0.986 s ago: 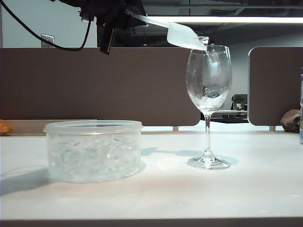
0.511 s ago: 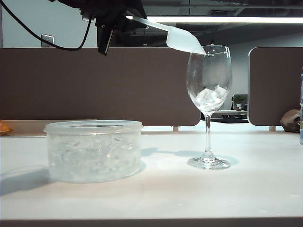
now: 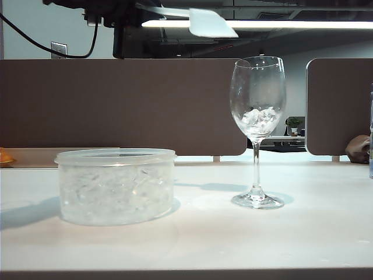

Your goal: Pick up an ice shovel filled with ice cubes and pour the ice from the shovel into the glass.

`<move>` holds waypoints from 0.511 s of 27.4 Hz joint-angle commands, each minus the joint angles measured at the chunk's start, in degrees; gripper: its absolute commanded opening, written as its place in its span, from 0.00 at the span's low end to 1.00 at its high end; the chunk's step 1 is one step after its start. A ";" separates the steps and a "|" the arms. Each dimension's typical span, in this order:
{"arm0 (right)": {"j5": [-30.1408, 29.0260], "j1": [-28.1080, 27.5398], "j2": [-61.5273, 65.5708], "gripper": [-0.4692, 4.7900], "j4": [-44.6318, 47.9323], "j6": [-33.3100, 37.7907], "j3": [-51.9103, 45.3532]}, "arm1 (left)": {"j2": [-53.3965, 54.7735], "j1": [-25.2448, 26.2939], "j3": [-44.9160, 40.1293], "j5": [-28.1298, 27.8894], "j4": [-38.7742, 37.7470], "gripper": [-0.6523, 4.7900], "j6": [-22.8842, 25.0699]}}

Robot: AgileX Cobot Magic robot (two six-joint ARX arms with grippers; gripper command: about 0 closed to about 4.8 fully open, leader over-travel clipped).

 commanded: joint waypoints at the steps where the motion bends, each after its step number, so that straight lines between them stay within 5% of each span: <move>1: -0.17 -0.02 -0.02 0.08 0.61 -0.37 0.31 | -0.83 3.61 -1.07 5.86 3.56 0.11 -5.16; 6: -0.20 0.00 -0.02 0.08 0.59 -0.37 0.31 | -1.81 8.22 -6.29 7.30 10.93 0.11 -10.93; 14: -0.17 0.00 -0.04 0.08 0.59 -0.37 0.31 | -4.98 14.10 -16.06 8.15 12.50 0.11 -11.72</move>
